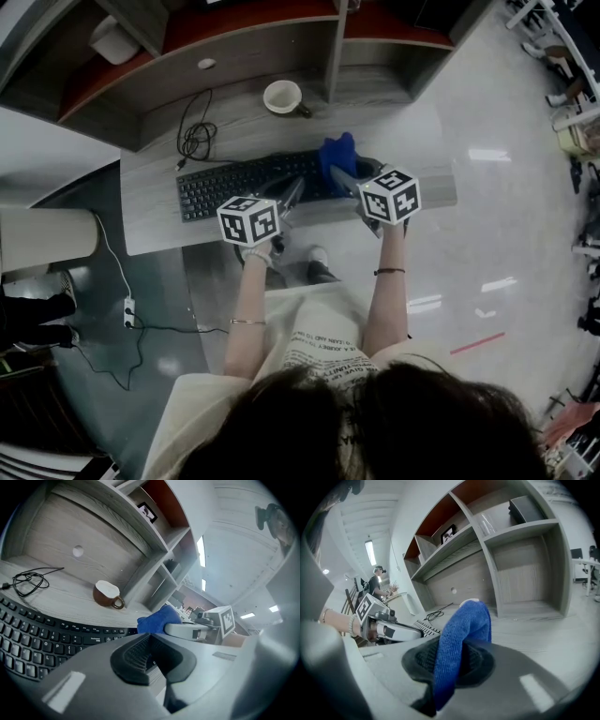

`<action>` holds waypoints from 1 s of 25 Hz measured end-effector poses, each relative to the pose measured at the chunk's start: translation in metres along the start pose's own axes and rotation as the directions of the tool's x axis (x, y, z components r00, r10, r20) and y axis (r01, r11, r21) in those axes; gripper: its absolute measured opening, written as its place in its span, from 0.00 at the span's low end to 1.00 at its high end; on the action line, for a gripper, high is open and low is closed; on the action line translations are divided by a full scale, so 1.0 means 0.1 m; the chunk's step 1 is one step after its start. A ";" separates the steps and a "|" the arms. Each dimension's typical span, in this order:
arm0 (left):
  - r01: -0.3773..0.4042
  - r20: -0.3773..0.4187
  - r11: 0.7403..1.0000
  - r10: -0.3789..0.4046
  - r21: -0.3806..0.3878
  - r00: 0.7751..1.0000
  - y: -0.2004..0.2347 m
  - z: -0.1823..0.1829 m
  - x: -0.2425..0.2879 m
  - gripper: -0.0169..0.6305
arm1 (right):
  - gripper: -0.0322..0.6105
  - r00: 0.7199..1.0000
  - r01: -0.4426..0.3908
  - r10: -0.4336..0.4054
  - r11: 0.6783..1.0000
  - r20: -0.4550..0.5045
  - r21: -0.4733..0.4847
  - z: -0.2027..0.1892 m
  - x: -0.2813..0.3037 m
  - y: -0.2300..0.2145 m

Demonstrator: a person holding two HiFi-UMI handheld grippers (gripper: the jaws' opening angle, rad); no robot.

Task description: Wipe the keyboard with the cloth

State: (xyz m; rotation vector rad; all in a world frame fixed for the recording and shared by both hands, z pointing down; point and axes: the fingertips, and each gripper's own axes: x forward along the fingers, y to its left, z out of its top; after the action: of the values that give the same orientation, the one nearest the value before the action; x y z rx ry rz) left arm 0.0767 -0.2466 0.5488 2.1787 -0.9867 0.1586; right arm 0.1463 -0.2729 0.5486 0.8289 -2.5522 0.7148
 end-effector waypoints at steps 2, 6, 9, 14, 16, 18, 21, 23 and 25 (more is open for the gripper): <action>0.003 0.002 1.000 -0.003 -0.005 1.000 0.03 -0.01 -0.03 0.03 | 0.14 1.000 0.003 -0.003 1.000 -0.004 0.000 -0.01 0.03 0.03; 0.015 0.001 1.000 -0.015 -0.005 1.000 0.05 -0.02 -0.10 0.03 | 0.14 1.000 0.015 -0.015 1.000 -0.010 0.005 -0.03 0.07 0.07; 0.022 -0.001 1.000 -0.022 -0.004 1.000 0.08 -0.03 -0.17 0.03 | 0.14 1.000 0.027 -0.027 1.000 -0.010 0.013 -0.04 0.10 0.11; 0.026 0.001 1.000 -0.026 -0.010 1.000 0.14 -0.04 -0.28 0.03 | 0.14 0.999 0.038 -0.038 0.999 -0.015 0.017 -0.07 0.16 0.19; 0.033 0.002 0.999 -0.033 -0.010 0.999 0.15 -0.04 -0.31 0.03 | 0.14 0.999 0.043 -0.043 0.999 -0.013 0.021 -0.07 0.18 0.22; 0.037 0.001 0.999 -0.037 -0.009 0.999 0.17 -0.04 -0.35 0.03 | 0.14 0.999 0.050 -0.050 0.998 -0.011 0.023 -0.07 0.19 0.25; 0.035 0.005 0.999 -0.035 -0.011 0.999 0.20 -0.03 -0.42 0.03 | 0.14 0.998 0.060 -0.060 0.998 -0.011 0.026 -0.06 0.21 0.27; 0.034 0.009 0.999 -0.034 -0.011 0.999 0.23 -0.02 -0.46 0.03 | 0.14 0.998 0.063 -0.063 0.998 -0.008 0.029 -0.05 0.22 0.30; 0.032 0.013 0.999 -0.032 -0.012 0.999 0.25 -0.01 -0.49 0.03 | 0.14 0.998 0.061 -0.061 0.998 -0.001 0.033 -0.04 0.25 0.32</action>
State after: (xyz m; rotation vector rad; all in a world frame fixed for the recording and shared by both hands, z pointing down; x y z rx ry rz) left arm 0.0250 -0.2277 0.5450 2.1855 -0.9569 0.1238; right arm 0.1079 -0.2591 0.5519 0.9134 -2.5096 0.7395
